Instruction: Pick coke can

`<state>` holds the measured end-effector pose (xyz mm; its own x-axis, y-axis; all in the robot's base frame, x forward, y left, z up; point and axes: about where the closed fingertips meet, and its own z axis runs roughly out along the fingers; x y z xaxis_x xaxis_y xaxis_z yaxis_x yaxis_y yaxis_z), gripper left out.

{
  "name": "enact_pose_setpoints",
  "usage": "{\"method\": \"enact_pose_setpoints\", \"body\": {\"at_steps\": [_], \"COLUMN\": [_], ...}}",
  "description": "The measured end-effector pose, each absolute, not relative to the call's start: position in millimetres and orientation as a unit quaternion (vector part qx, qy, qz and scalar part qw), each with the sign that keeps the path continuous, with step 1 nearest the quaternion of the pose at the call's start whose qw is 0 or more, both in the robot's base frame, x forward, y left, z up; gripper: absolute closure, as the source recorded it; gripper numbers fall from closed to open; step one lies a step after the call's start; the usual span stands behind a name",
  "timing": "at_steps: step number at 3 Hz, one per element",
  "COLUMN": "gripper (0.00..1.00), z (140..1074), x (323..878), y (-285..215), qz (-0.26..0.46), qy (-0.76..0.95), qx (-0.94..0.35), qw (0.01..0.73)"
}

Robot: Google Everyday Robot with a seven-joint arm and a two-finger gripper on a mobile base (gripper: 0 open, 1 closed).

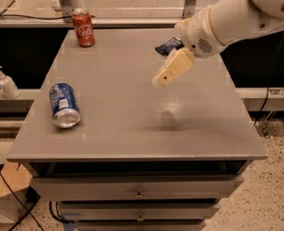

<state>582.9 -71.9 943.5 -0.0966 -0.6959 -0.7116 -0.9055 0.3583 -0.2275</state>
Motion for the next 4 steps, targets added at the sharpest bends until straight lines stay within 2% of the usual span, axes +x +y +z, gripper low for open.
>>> {"method": "enact_pose_setpoints", "body": {"at_steps": [2, 4], "gripper": [0.00, 0.00], "z": [945, 940], "x": [588, 635], "y": [-70, -25], "qz": [0.133, 0.154], "qy": [0.736, 0.730], "qx": [-0.535, -0.508], "qw": [0.394, 0.430]}}
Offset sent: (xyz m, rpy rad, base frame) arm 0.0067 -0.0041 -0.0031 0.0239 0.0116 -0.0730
